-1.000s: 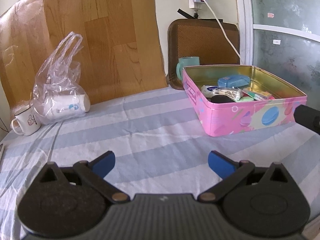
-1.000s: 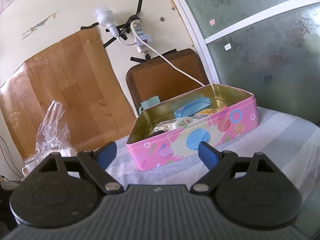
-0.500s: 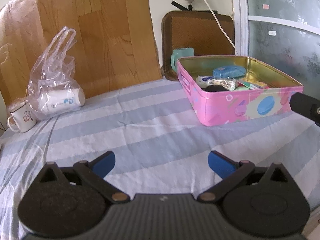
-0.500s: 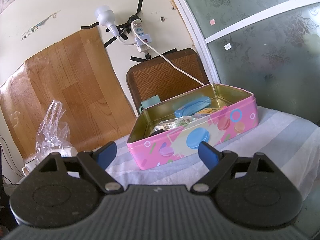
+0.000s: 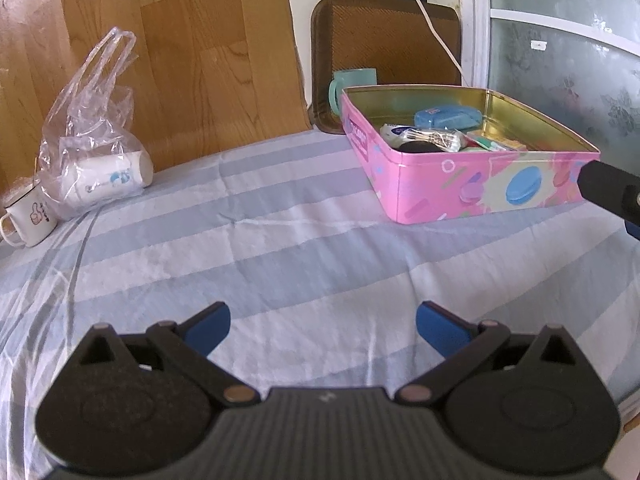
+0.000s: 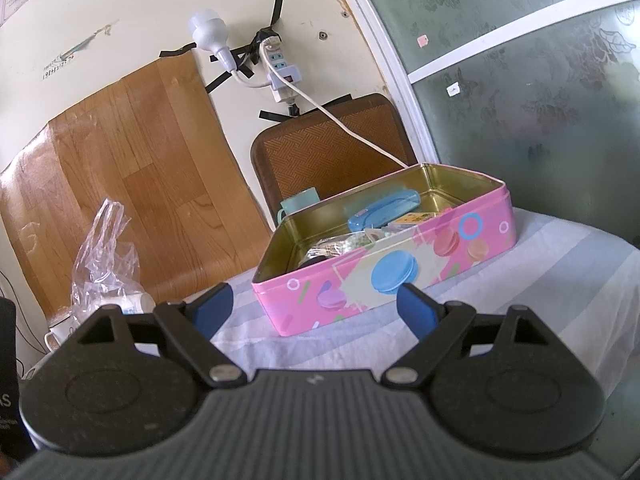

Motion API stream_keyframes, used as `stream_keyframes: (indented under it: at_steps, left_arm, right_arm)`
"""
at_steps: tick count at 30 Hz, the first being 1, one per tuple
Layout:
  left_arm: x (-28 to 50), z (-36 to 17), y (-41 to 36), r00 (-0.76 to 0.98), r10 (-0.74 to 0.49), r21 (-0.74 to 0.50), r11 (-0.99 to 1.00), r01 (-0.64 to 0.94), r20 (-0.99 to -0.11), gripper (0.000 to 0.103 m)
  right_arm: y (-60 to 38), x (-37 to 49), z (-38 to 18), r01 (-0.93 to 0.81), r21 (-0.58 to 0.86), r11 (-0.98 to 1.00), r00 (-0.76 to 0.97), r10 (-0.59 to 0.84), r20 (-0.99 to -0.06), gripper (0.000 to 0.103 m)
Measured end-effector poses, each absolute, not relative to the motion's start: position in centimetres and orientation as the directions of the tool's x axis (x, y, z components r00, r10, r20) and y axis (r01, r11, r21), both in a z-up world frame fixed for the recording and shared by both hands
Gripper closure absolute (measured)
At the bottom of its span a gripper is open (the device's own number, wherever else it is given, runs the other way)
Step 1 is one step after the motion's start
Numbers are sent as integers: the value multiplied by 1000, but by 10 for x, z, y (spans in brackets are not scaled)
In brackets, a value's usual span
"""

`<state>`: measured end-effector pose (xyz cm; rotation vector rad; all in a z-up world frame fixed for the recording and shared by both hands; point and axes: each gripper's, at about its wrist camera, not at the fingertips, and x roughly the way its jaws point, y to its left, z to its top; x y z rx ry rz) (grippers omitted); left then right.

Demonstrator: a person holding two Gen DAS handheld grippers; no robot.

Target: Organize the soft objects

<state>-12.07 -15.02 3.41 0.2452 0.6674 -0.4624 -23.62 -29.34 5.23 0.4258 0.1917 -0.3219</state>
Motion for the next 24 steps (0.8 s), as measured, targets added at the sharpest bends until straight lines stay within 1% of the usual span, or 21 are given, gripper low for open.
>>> stream_keyframes:
  at_steps: [24]
  left_arm:
    - [-120, 29, -157, 668, -321, 85, 862, 500, -671, 0]
  right_arm:
    - [-293, -237, 50, 351, 378, 856, 930, -272, -249, 12]
